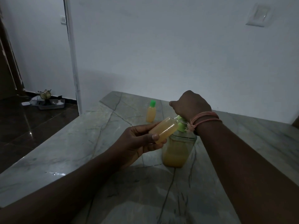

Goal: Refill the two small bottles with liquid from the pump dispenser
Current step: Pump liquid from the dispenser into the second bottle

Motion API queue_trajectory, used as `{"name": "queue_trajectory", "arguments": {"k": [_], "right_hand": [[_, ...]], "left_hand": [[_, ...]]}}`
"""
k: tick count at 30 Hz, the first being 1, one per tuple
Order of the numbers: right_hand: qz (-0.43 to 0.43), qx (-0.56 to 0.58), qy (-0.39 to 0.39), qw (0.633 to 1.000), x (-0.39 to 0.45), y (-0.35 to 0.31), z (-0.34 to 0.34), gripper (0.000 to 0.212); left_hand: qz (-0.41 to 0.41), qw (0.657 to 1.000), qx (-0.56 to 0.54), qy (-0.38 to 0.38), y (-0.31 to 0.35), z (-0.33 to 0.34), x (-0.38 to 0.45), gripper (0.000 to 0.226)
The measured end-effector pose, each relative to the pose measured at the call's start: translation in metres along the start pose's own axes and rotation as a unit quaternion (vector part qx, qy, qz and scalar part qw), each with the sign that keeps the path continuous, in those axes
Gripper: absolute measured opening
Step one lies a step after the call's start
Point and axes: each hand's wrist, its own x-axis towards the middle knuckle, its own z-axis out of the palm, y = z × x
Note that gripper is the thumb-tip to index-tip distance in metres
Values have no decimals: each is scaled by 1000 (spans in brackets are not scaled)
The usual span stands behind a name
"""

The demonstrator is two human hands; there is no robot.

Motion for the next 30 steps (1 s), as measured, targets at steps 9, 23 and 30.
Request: {"name": "queue_trajectory", "arguments": {"k": [9, 23, 30], "right_hand": [[-25, -23, 23, 999, 2, 0, -2, 36], [-19, -17, 23, 999, 1, -1, -4, 38], [4, -5, -5, 1000, 0, 1, -1, 35]], "left_hand": [[4, 1000, -11, -11, 0, -1, 1, 50], [5, 1000, -13, -6, -1, -1, 2, 41], [2, 1000, -20, -7, -1, -1, 0, 40]]}}
